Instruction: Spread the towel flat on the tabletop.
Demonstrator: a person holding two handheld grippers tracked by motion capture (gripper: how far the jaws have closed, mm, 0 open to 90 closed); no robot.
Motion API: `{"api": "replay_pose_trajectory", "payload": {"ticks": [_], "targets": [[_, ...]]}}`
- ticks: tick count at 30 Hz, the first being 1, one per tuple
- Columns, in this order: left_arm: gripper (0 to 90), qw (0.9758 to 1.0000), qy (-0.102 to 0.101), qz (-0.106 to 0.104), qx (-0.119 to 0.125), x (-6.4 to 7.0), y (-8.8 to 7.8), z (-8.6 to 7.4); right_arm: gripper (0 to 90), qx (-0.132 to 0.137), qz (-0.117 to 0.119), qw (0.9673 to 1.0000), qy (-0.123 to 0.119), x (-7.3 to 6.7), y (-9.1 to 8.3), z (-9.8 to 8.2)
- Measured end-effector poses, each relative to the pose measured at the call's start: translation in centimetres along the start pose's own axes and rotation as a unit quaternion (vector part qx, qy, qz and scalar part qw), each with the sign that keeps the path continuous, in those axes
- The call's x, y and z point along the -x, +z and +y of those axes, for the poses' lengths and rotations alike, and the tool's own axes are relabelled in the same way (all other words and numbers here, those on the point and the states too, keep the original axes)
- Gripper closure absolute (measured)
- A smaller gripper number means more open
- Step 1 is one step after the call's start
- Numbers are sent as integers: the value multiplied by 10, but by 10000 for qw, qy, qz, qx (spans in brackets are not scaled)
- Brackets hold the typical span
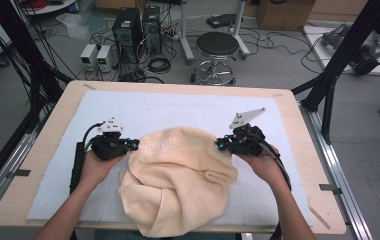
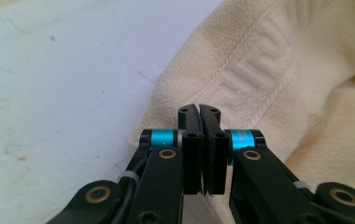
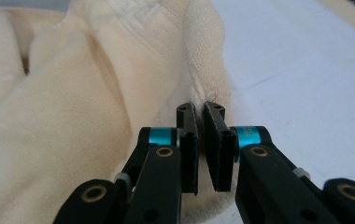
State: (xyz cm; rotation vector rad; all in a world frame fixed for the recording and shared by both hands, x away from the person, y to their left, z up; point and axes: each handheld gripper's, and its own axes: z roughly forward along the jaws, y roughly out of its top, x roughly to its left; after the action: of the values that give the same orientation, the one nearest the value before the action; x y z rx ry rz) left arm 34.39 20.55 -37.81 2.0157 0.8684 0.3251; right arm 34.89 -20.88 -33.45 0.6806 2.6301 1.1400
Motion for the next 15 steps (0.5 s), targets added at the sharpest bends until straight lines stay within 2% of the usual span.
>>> {"api": "replay_pose_trajectory", "payload": {"ticks": [1, 4, 7, 10, 12, 13, 15], "targets": [[874, 10000, 16, -11, 77, -1, -5, 3, 848, 46, -18, 10000, -26, -1, -3, 4], [875, 9996, 22, -46, 265, -2, -20, 10, 848, 84, 157, 9998, 3, -1, -3, 8], [875, 9997, 113, -14, 203, -1, -27, 10, 848, -78, 283, 9996, 33, -1, 9, 3], [875, 9999, 110, -38, 81, -1, -23, 3, 847, -229, 493, 9985, 106, -3, 24, -4], [874, 10000, 75, -33, -12, -5, -17, -2, 848, -362, 715, 9967, 110, -4, 35, -8], [875, 10000, 25, -14, -49, -8, -12, -3, 849, -493, 741, 9960, 97, -4, 40, -9], [876, 9999, -102, 75, -12, -19, -5, 4, 856, -576, 551, 9968, 16, 1, 45, -6]]}}
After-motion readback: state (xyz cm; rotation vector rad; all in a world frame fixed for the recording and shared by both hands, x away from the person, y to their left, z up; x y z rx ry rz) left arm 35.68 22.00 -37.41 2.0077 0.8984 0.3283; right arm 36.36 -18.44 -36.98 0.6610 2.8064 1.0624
